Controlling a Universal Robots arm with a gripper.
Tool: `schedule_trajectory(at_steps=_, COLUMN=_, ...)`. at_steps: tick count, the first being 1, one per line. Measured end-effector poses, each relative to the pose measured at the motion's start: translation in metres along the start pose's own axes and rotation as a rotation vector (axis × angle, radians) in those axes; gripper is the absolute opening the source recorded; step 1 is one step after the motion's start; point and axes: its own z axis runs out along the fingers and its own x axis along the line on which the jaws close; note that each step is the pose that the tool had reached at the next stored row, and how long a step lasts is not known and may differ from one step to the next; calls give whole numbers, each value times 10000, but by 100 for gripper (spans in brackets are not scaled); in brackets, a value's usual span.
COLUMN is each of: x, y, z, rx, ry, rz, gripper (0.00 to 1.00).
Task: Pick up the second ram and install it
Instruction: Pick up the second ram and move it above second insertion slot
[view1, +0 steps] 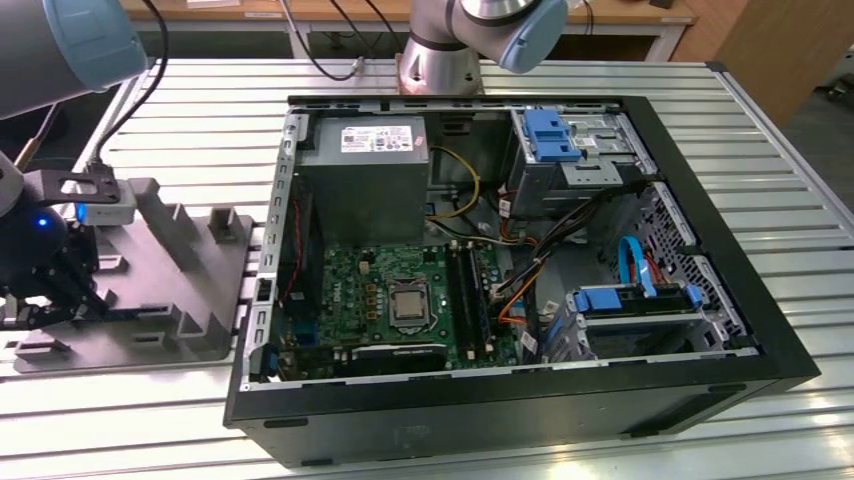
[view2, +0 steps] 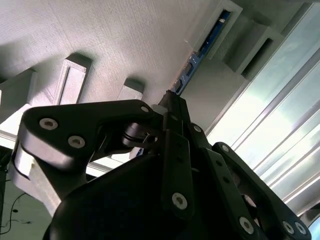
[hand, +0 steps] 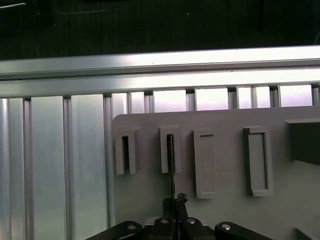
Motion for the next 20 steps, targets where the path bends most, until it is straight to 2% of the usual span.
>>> schedule_trajectory(at_steps=2, x=0, y=0, z=0, rx=1, ry=-1, rz=2, gripper=12)
schedule_trajectory(at_steps=6, x=8, y=0, z=-1, rx=-5, ry=-108, rz=0, gripper=12)
schedule_trajectory(at_steps=12, x=34, y=-2, z=-1, rx=-6, ry=-142, rz=0, gripper=12)
schedule_trajectory(at_steps=20, x=40, y=-2, z=-1, rx=-8, ry=-142, rz=0, gripper=12)
